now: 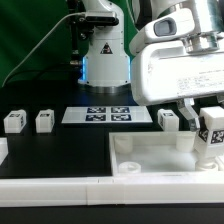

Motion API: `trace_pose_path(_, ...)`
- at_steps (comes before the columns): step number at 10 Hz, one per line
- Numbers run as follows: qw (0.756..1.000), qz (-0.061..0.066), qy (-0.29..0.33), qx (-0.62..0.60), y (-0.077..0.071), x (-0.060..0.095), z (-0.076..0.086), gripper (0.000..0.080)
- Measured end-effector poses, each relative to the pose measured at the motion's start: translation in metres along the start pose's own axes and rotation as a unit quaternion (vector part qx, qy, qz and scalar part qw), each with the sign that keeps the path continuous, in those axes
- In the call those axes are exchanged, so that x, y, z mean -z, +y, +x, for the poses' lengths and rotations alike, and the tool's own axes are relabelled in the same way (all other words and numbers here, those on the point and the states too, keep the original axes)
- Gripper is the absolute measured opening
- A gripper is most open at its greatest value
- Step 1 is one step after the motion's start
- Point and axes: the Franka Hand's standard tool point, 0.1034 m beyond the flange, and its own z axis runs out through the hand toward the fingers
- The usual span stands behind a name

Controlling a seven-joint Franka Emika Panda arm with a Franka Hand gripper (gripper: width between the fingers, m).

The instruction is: Assemble one leg

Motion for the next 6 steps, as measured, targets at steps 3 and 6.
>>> trace_pose_path(3, 1.0, -0.001, 0.006, 0.0, 0.001, -0.004, -0.002, 0.0294)
trace_pose_path(6, 1.0, -0.007, 0.028, -0.001, 0.002, -0.008, -0.01, 0.0294)
